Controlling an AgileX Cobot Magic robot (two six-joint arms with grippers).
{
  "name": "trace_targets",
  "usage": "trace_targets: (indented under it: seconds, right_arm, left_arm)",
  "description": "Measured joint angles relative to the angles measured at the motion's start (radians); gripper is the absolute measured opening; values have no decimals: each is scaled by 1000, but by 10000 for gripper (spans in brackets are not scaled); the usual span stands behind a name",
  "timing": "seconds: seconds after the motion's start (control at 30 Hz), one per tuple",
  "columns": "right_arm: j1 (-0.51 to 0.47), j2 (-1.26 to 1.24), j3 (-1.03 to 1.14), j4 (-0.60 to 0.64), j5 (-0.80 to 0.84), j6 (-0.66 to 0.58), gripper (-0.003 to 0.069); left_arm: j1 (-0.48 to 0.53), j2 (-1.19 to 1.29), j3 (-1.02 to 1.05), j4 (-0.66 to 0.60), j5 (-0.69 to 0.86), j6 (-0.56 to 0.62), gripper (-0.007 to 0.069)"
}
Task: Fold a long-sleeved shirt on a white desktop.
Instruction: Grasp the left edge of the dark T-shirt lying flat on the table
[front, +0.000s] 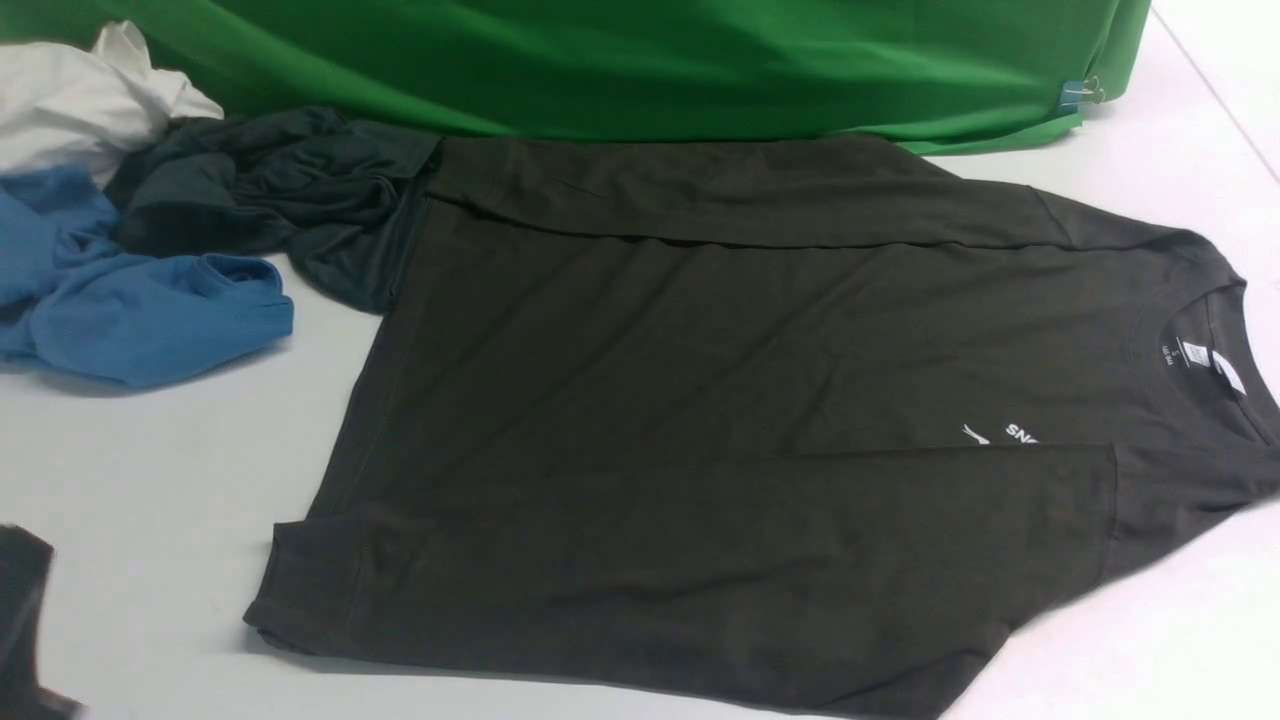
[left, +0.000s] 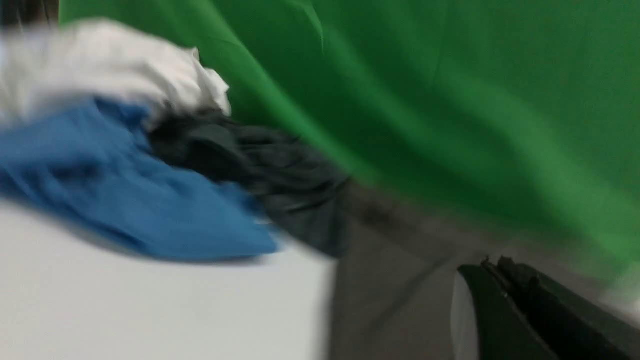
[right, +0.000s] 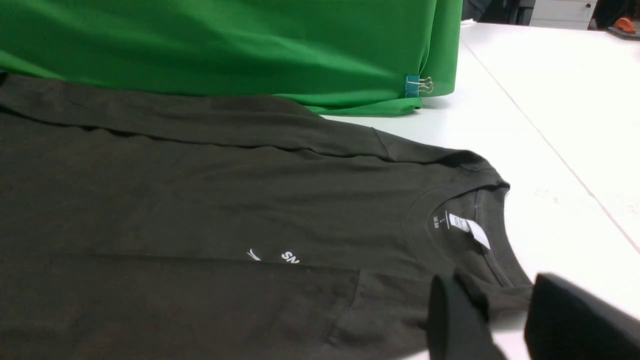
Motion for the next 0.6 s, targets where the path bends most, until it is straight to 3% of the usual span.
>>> trace_targets:
  seconds: [0.23, 0.37, 0.43, 0.6]
  right_arm:
    - [0, 0, 0, 0, 0, 0, 242]
    - [0, 0, 0, 0, 0, 0, 242]
    - [0, 0, 0, 0, 0, 0, 242]
    - [0, 0, 0, 0, 0, 0, 242]
  left_arm:
    - [0, 0, 0, -63, -84, -97, 22]
    - [0, -1, -67, -27, 8, -86, 22]
    - [0, 0, -131, 5, 80, -28, 22]
    - [-13, 155, -387, 34, 380, 281, 22]
